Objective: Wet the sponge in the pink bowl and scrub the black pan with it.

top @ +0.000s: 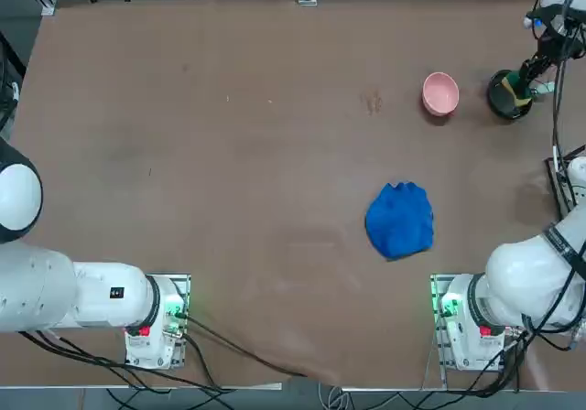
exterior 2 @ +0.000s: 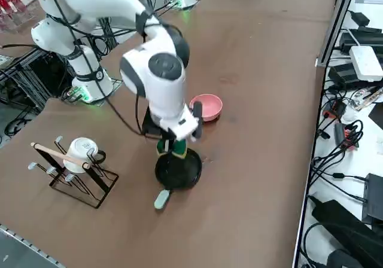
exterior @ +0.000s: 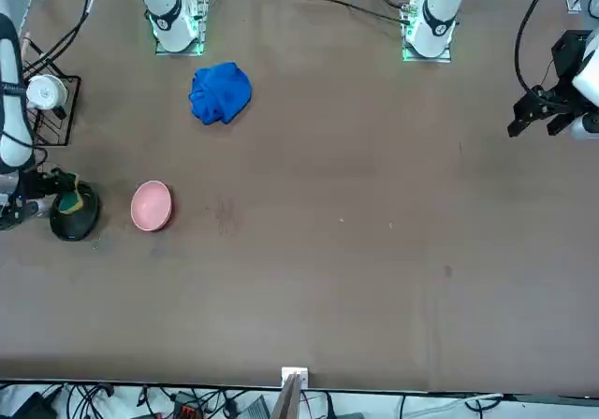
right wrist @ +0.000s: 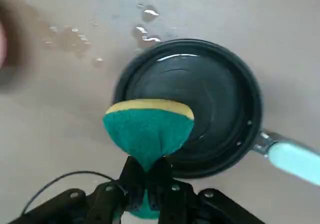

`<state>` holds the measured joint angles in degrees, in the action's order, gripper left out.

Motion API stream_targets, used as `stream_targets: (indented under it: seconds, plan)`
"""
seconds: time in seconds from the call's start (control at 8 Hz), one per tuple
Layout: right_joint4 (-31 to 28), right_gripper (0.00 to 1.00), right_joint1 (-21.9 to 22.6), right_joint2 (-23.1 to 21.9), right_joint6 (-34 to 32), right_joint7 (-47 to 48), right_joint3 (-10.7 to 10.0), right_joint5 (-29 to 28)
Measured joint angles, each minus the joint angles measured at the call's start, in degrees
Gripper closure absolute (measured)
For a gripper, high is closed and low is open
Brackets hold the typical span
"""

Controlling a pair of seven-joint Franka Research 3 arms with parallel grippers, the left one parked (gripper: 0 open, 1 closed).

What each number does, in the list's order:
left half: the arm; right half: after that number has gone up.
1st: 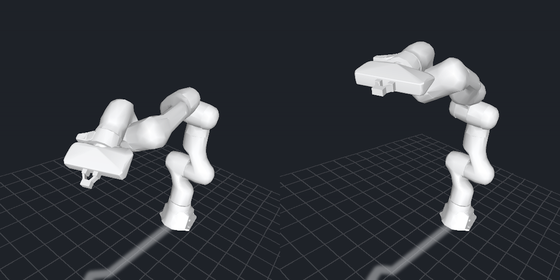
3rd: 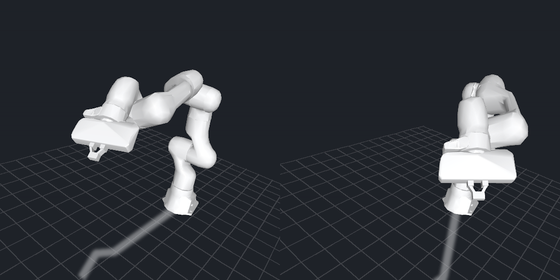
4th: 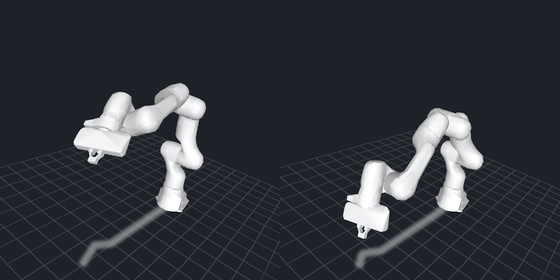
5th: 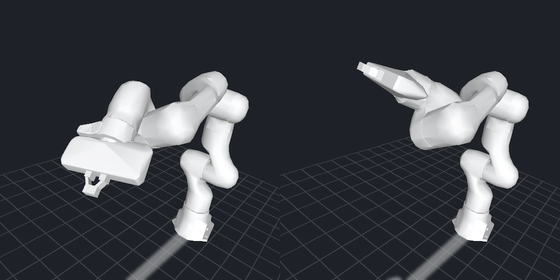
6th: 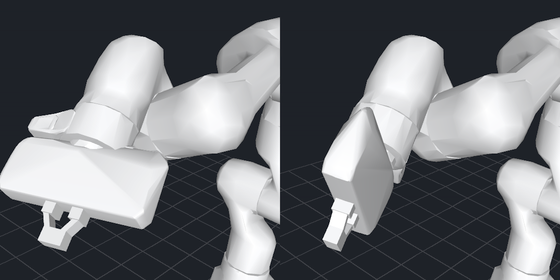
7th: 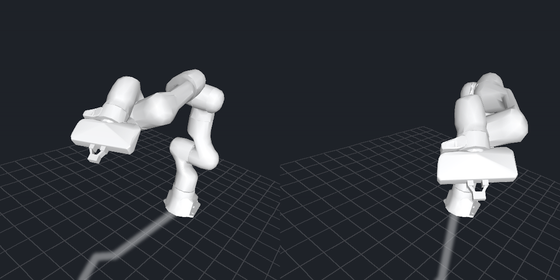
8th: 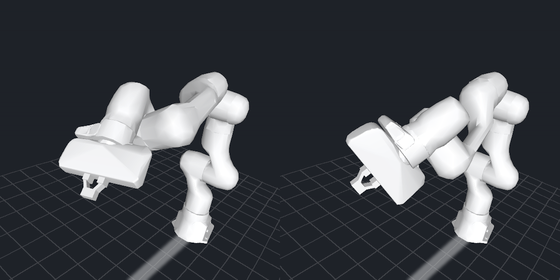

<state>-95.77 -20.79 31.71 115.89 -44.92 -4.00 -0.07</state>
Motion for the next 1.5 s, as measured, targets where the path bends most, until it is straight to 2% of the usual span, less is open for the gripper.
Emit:
stream_targets:
  seconds: [0.25, 0.5, 0.88, 1.12, 1.25, 1.5]
  plan:
    - [0.26, 0.93, -0.17, 3.67, 5.0, -0.08, 0.28, 0.01]
    - [1.12, 0.93, -1.7, 6.79, 7.26, -2.39, 0.24, 0.01]
    - [4.51, 0.93, -2.71, 8.21, 7.28, -3.84, 0.35, 0.02]
    - [5.89, 0.93, -2.31, 8.84, 7.28, -3.85, 1.54, 0.0]
    - [6.05, 0.93, -1.33, 8.94, 7.24, -3.82, 2.34, -0.01]
    - [6.09, 0.93, 1.24, 8.96, 5.92, -3.68, 2.48, 0.0]
